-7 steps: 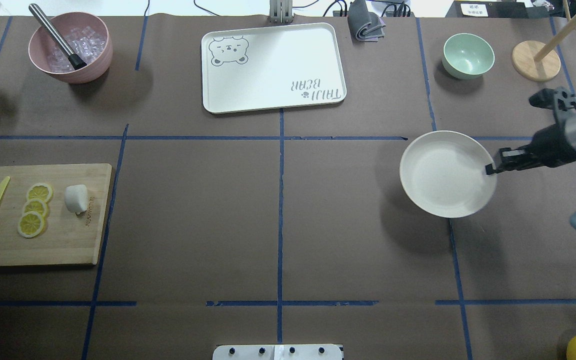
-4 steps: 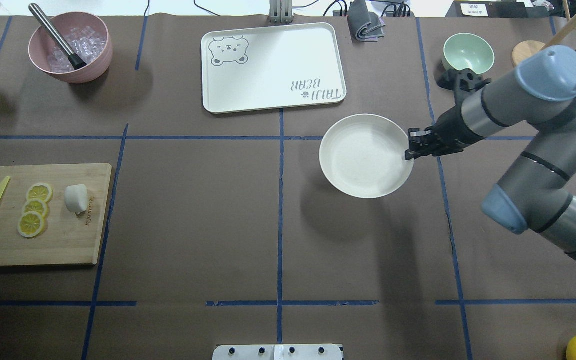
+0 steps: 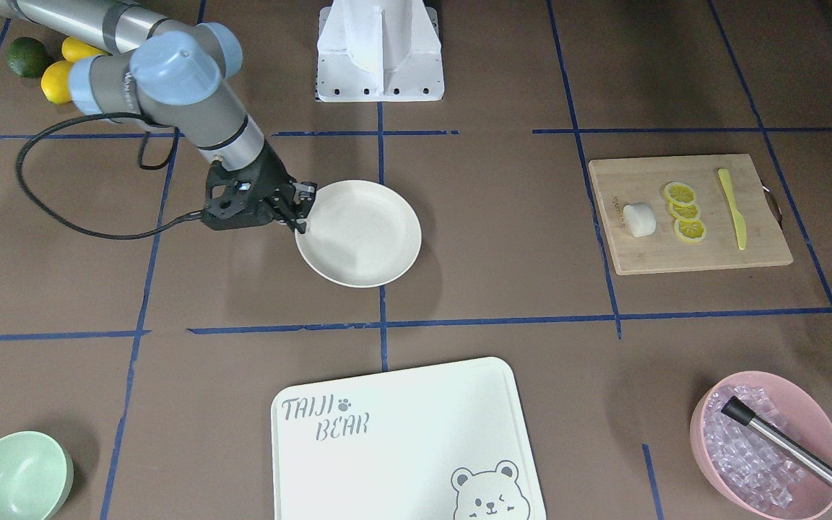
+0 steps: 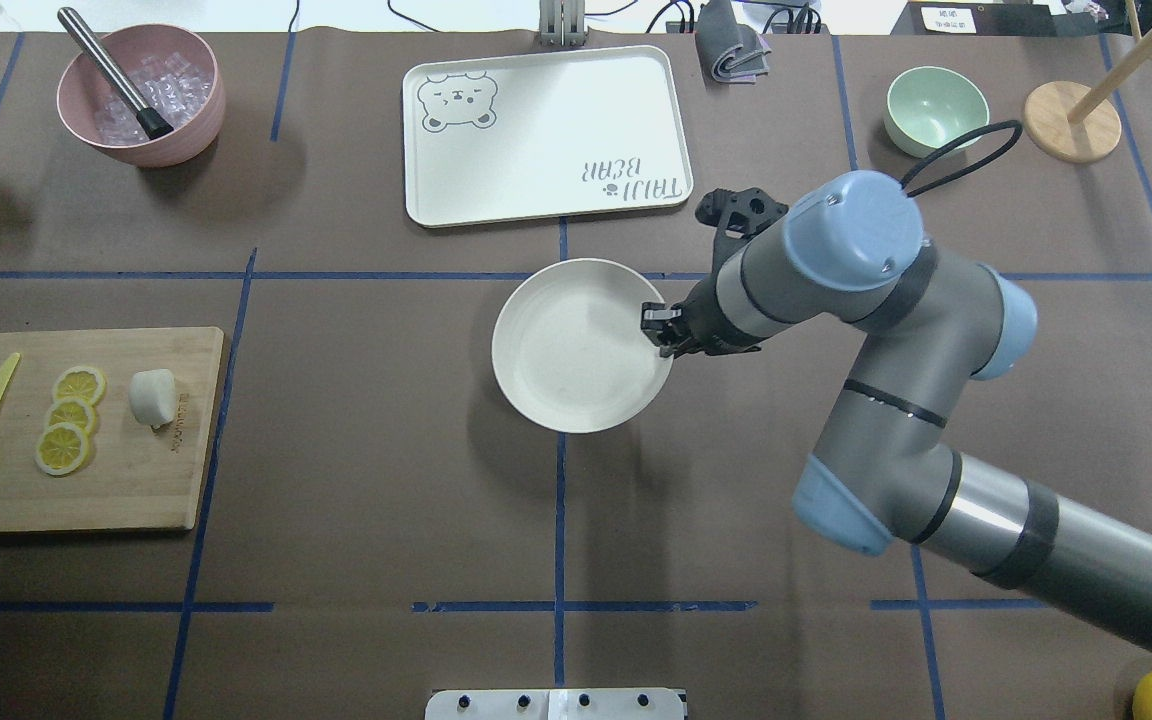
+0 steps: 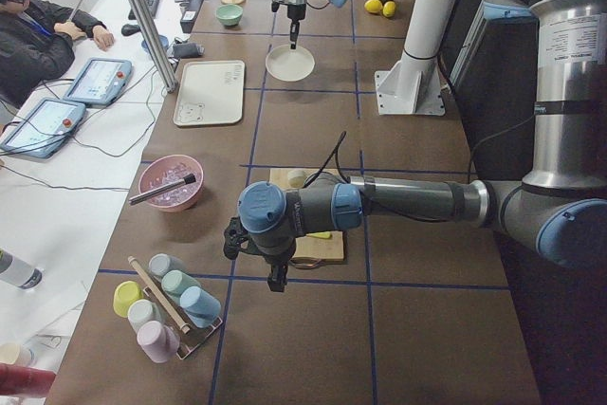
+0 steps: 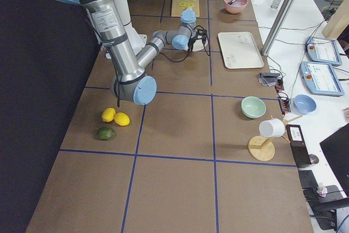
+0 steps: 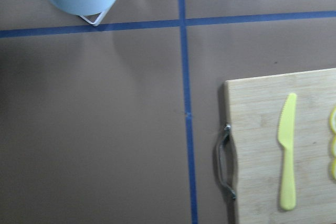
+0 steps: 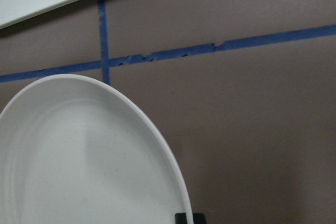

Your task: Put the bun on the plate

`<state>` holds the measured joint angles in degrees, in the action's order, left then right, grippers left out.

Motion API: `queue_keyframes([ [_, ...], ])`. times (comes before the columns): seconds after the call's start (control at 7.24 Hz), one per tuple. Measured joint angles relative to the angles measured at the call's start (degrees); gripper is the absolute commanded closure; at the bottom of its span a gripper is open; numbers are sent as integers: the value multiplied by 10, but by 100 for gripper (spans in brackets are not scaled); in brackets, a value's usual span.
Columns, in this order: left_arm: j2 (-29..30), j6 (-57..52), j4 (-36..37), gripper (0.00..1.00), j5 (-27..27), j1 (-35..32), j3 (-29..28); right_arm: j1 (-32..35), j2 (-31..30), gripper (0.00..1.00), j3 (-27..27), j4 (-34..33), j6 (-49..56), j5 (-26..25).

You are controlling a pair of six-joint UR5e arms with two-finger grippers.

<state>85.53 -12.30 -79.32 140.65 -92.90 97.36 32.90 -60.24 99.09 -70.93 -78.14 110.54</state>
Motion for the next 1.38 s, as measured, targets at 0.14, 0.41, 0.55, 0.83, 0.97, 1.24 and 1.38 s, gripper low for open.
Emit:
queue_keyframes([
  [0.14,-1,0,0,0,3,0,1,-34,14,86,-2,-1,-34,-40],
  [0.41,-2,0,0,0,4,0,1,-73,26,32,-16,-2,-71,-89],
  [0.55,-2,0,0,0,4,0,1,-78,26,1,-25,-4,-76,-96],
  [0.83,-2,0,0,0,5,0,1,-76,26,0,-29,-36,-82,-110],
  [0.97,-2,0,0,0,4,0,2,-61,25,0,-25,-58,-75,-108],
  [1.24,-2,1,0,0,4,0,16,25,17,0,7,-136,18,-34],
  [1.38,-2,1,0,0,3,0,26,85,1,0,33,-184,110,16],
])
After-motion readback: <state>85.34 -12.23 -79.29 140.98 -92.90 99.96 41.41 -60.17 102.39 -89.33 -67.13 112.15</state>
